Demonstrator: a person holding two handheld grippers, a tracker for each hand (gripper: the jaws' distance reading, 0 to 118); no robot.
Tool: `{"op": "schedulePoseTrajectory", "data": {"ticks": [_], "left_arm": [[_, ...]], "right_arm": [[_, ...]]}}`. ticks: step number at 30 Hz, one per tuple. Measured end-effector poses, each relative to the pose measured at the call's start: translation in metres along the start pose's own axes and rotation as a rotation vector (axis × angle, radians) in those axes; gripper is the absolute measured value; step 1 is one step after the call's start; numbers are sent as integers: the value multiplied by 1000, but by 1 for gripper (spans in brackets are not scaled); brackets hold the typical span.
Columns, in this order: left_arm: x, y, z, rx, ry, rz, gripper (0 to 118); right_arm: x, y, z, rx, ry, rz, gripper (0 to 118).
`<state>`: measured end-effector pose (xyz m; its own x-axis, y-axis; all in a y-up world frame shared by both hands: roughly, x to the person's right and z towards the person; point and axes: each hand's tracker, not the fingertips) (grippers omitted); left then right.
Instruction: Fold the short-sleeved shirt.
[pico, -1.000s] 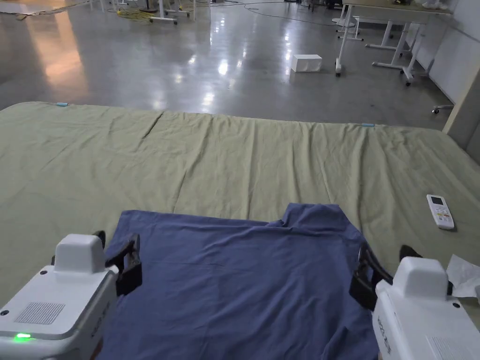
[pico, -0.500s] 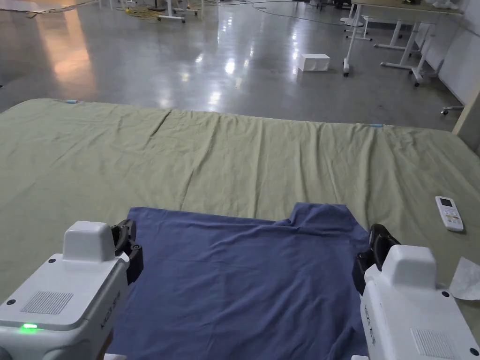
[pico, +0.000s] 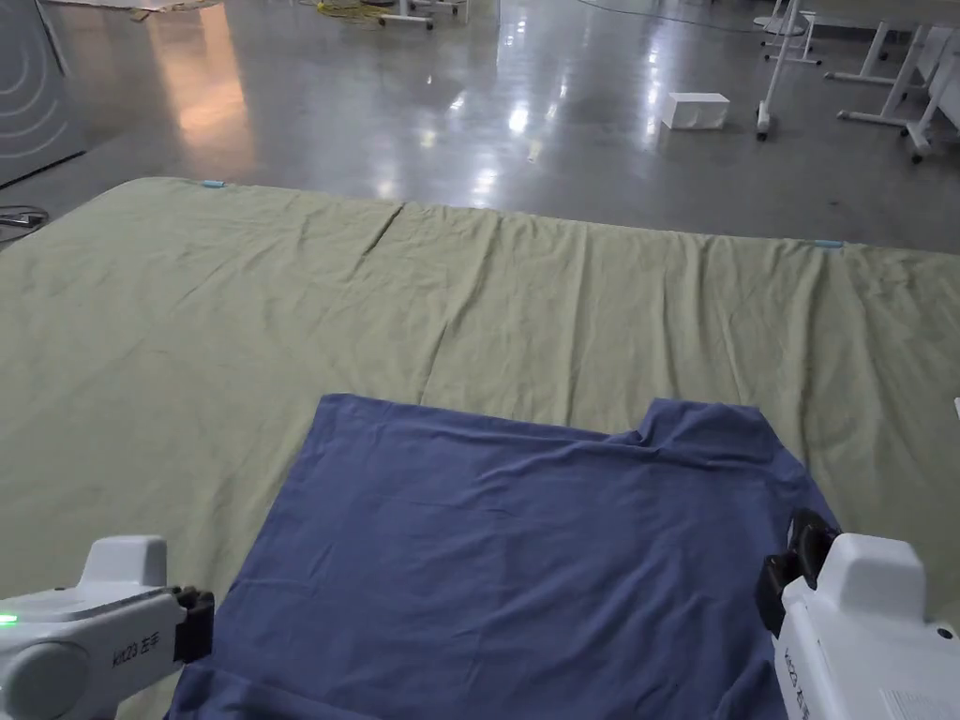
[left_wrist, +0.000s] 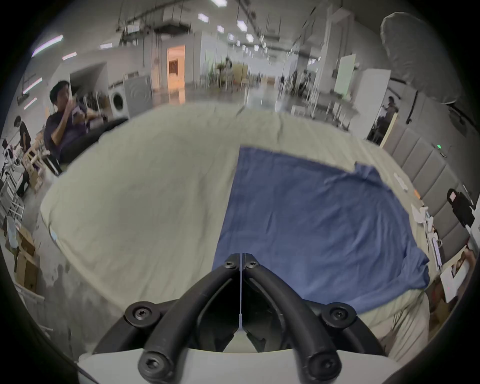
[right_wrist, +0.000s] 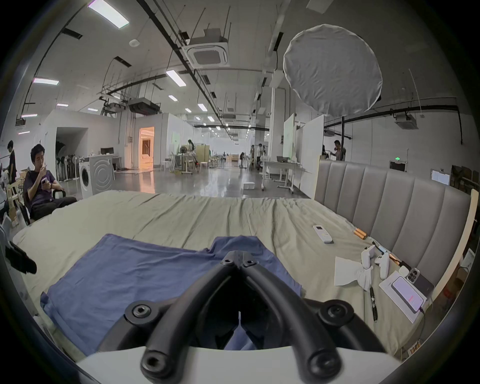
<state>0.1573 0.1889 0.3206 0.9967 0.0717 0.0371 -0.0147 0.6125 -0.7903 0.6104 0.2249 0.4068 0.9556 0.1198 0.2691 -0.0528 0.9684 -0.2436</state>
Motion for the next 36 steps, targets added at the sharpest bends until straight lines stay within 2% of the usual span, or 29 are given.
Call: {"op": "schedulePoseTrajectory", "data": {"ticks": [1,3,4,6,13,17,19,21,22,29,33,36], "left_arm": [[-2,-3,-7,-32,22,0,18],[-10,-10,-21,-82,41,17,50],[-12,-13,-26,-111,42,24,59],[-14,-16,-34,-151,65,38,64],[-21,-37,-53,-192,90,41,64],[-12,-34,-52,-208,111,7,59],[-7,-34,-53,-214,88,-29,42],[-1,-35,-53,-217,35,-60,13],[1,-36,-54,-216,27,-63,8],[-3,-37,-42,-193,43,-107,7],[-7,-36,-37,-173,43,-105,7],[-8,-36,-36,-165,39,-92,7]], "right_arm": [[0,-2,0,-7,5,-2,0],[-1,-5,-1,-24,4,8,0],[0,-6,-1,-30,7,9,0],[0,-9,-1,-43,9,12,0],[5,-20,-1,-89,6,24,0],[8,-26,2,-112,6,26,0],[11,-28,4,-120,6,23,0],[16,-28,7,-128,4,18,0],[20,-27,8,-132,2,14,0],[80,-16,22,-220,3,-25,2],[119,-25,24,-432,4,-34,54],[135,-40,27,-544,1,-52,59]]}}
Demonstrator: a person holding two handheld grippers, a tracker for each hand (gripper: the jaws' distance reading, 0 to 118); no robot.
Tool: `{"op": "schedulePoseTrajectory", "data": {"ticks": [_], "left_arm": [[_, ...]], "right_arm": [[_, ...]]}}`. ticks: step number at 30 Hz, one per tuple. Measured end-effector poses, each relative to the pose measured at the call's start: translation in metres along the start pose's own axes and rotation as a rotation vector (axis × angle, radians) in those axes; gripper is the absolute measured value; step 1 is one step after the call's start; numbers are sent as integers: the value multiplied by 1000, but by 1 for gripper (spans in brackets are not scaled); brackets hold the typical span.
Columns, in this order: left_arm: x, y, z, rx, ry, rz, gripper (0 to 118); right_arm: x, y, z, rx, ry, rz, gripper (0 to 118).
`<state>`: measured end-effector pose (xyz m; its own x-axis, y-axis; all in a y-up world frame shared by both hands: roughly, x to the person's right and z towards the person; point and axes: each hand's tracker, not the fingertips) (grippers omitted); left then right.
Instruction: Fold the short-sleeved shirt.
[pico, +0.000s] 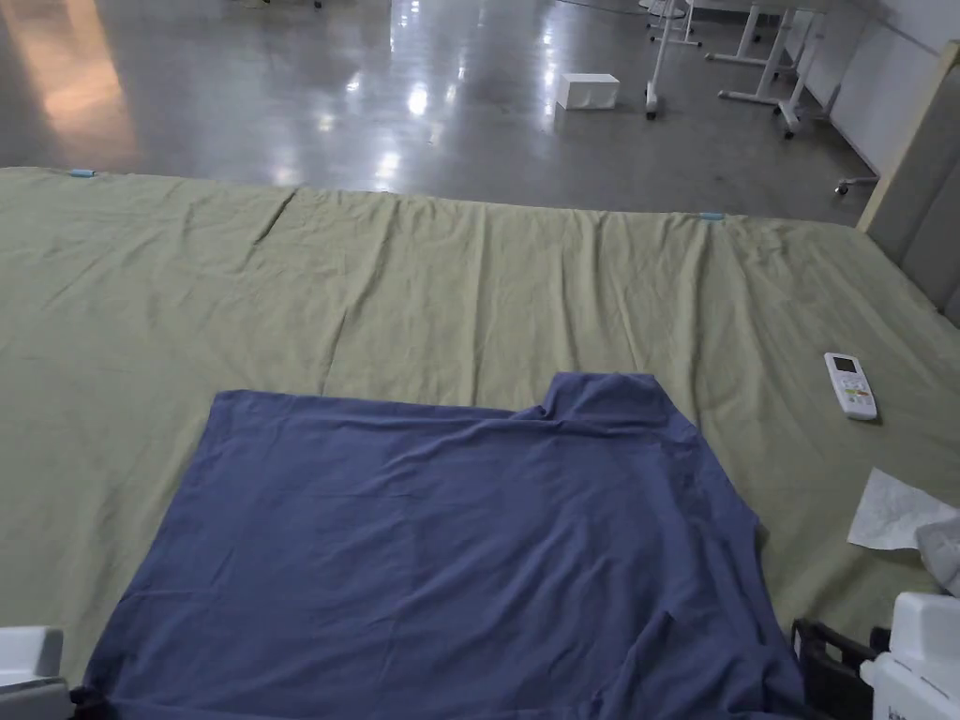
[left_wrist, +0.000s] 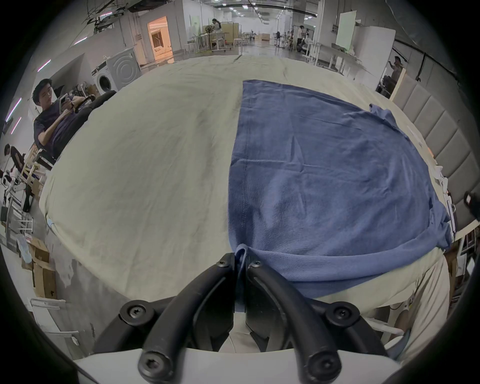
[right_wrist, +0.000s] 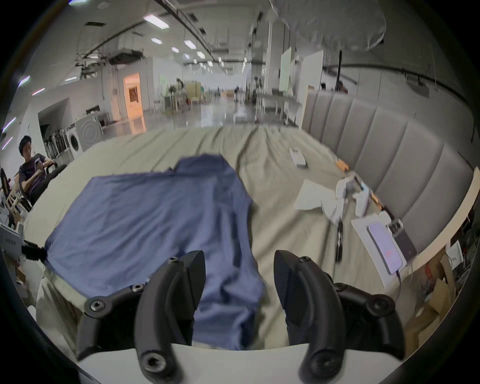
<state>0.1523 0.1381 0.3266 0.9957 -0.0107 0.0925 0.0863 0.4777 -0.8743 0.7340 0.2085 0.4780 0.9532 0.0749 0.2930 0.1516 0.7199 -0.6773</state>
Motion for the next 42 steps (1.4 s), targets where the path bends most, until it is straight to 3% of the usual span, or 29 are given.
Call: {"op": "schedulePoseTrajectory", "data": {"ticks": [3,10,11,12,14,17,20,29,42], "left_arm": [[-1,0,-2,2,-5,21,7],[-1,-3,-6,1,-8,29,7],[-1,-2,-6,0,-10,32,7],[-1,-2,-6,1,-11,38,7],[-1,-2,-6,2,-12,41,7],[0,-3,-6,5,-7,42,7],[1,-4,-6,10,-4,41,7],[-6,1,11,110,-43,74,7],[0,99,17,277,-69,79,7]], "right_arm": [[-1,-20,-11,-71,-33,23,72],[-23,-59,-63,-284,3,22,71],[-27,-64,-69,-311,-2,28,64],[-30,-68,-72,-306,13,22,51],[-36,-70,-70,-262,15,11,40],[-39,-65,-67,-263,58,39,6],[-42,-62,-68,-281,48,60,5],[-26,-41,-40,-178,73,5,4],[-28,56,-68,-30,74,-35,4]]}}
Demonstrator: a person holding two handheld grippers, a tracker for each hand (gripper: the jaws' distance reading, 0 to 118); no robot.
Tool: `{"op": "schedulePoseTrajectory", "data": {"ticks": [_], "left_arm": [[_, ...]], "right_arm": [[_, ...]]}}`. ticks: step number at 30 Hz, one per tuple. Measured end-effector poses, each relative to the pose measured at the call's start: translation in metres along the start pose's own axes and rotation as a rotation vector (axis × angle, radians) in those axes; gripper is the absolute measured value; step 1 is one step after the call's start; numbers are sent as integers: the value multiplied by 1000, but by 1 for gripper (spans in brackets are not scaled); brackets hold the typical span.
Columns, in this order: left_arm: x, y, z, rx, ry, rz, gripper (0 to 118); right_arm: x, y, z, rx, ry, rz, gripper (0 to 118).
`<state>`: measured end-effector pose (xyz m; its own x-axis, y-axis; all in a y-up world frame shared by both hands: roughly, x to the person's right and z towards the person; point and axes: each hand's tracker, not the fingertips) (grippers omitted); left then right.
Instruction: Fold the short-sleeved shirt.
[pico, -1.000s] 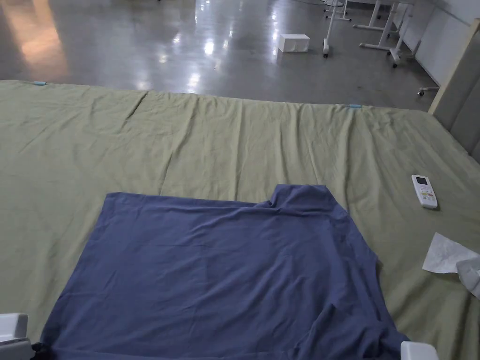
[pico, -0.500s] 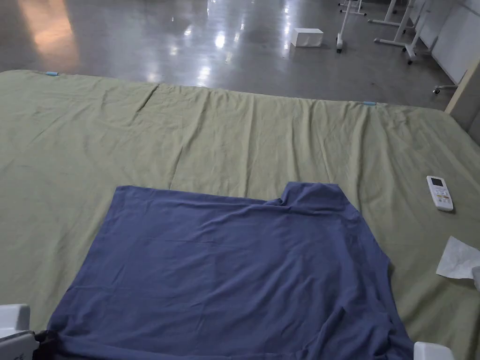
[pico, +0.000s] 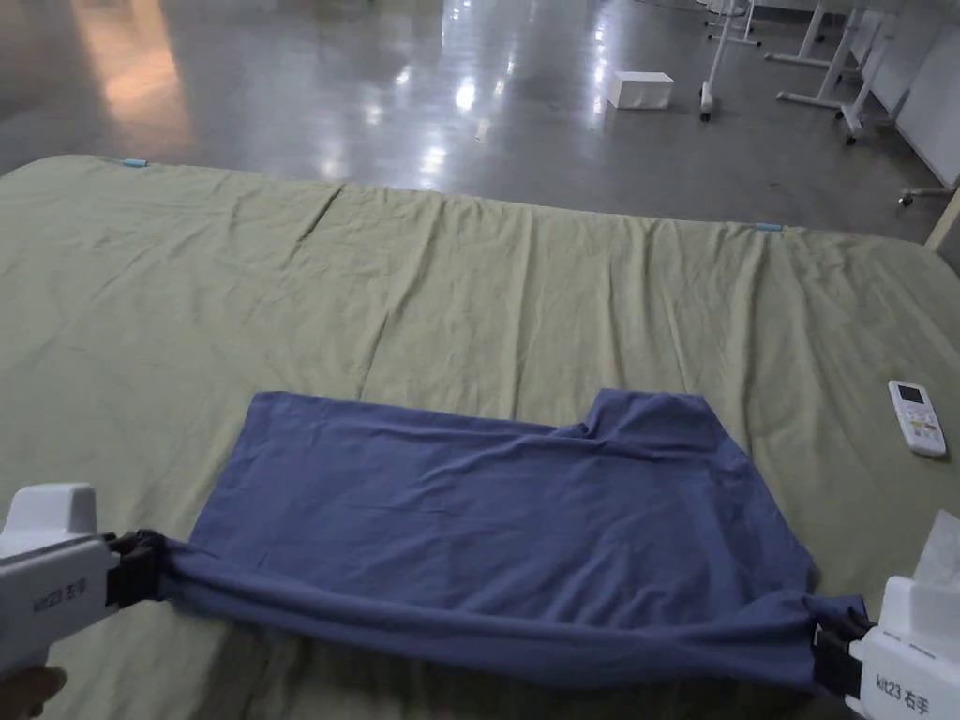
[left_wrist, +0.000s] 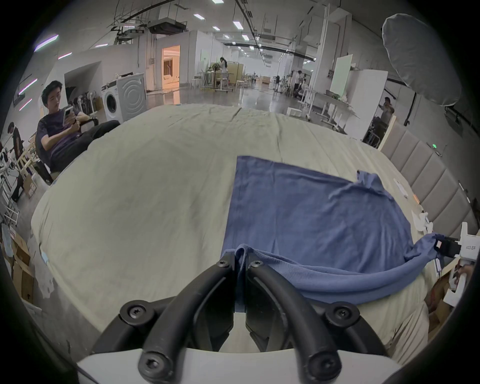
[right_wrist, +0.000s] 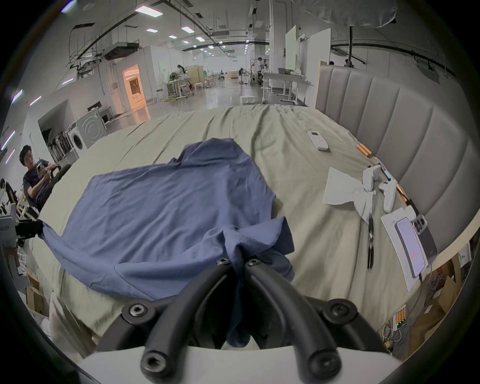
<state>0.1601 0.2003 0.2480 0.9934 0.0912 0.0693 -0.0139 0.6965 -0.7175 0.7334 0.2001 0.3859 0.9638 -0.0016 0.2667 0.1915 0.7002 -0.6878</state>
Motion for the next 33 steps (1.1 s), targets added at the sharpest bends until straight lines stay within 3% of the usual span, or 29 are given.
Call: {"op": "schedulePoseTrajectory", "data": {"ticks": [10,18,20,21,24,26,28,29,31,32,33], "left_arm": [[25,50,-74,-9,26,-16,7],[28,50,-121,-92,67,-16,7],[29,48,-130,-105,69,-15,8],[27,49,-119,-109,73,-10,8],[27,49,-119,-103,81,-7,10],[32,49,-119,-85,73,-6,14],[32,49,-108,-57,55,-19,25],[77,50,-55,-36,47,-24,34],[95,49,-22,9,30,-32,51],[104,48,-4,53,18,-33,52],[58,45,-61,88,8,-41,52]], "right_arm": [[-5,54,-87,-62,-38,-34,4],[-9,58,-144,-140,-43,29,6],[-8,56,-154,-156,-41,41,15],[-9,54,-157,-157,-43,48,26],[-9,52,-158,-147,-79,95,33],[-7,52,-150,-125,-81,86,41],[-6,53,-134,-53,-73,48,62],[-7,53,-126,-17,-66,37,66],[-12,55,-104,65,-57,40,67],[-16,55,-93,113,-52,47,67],[-21,54,-82,156,-52,55,67]]}}
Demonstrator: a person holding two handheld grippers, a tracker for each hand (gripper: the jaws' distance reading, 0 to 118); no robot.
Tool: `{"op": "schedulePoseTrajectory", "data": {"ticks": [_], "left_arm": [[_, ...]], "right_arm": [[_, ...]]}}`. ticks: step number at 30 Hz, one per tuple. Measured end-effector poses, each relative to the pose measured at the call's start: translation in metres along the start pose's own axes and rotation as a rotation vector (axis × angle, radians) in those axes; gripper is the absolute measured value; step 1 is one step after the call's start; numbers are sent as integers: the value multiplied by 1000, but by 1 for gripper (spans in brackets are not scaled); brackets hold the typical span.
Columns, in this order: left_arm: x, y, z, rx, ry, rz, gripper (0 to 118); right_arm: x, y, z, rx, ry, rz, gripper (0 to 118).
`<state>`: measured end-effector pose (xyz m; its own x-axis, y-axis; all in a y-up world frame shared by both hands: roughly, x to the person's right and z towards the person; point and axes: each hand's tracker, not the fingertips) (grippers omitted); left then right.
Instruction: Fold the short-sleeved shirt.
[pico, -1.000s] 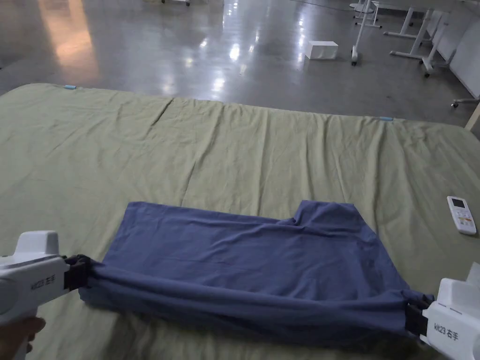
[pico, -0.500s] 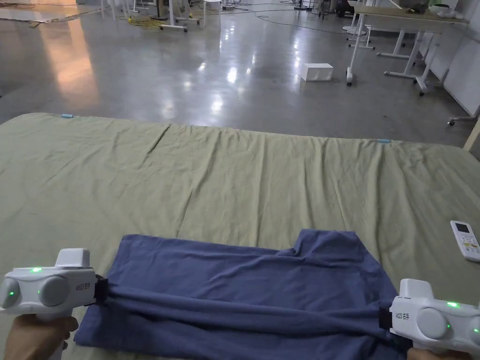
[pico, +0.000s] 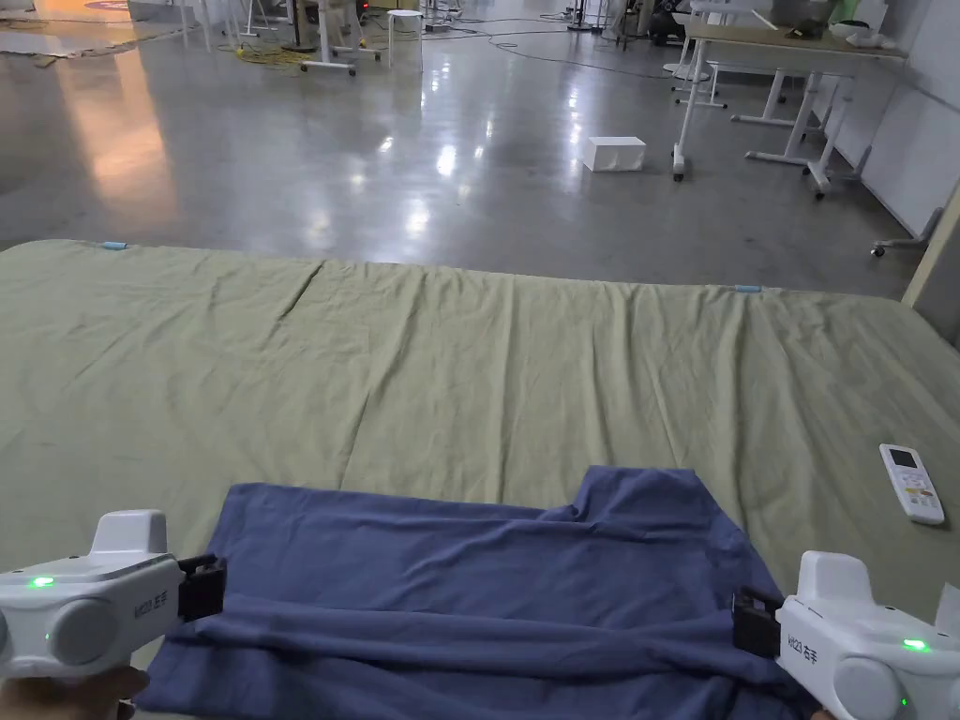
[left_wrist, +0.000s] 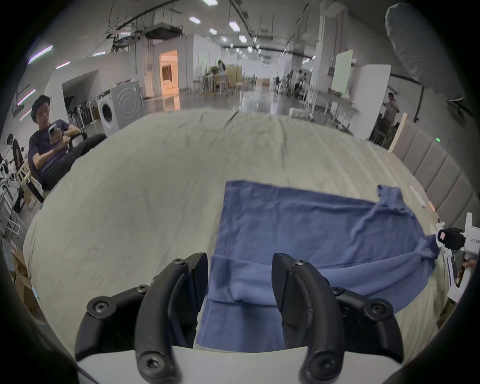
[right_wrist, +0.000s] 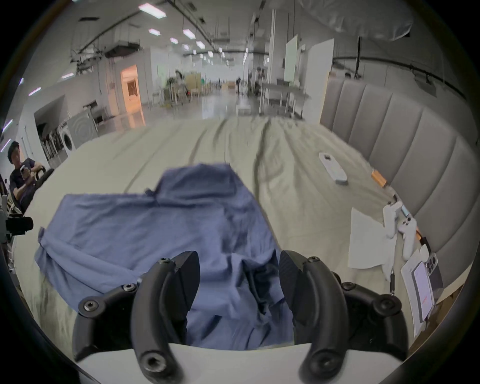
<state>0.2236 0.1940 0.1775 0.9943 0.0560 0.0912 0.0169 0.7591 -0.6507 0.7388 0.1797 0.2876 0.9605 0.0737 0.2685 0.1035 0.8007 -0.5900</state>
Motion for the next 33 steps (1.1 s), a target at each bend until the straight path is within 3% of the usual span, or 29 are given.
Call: {"op": "schedulePoseTrajectory", "data": {"ticks": [7,9,12,16,19,26,33], "left_arm": [[-6,-7,39,248,-66,-54,46],[19,-20,68,340,-42,-92,26],[27,-26,89,420,-35,-91,14],[43,-31,118,468,-7,-85,5],[42,-35,128,472,-13,-94,1],[34,-37,136,449,21,-125,1],[5,-41,101,216,-28,-137,1]], "right_arm": [[-38,0,72,290,26,-32,64],[-50,-3,93,384,21,-29,47],[-66,-1,119,484,13,-8,15],[-75,1,140,577,22,0,1],[-80,1,152,631,3,39,0],[-83,-2,162,619,2,47,0],[-81,-8,152,576,5,61,0]]}}
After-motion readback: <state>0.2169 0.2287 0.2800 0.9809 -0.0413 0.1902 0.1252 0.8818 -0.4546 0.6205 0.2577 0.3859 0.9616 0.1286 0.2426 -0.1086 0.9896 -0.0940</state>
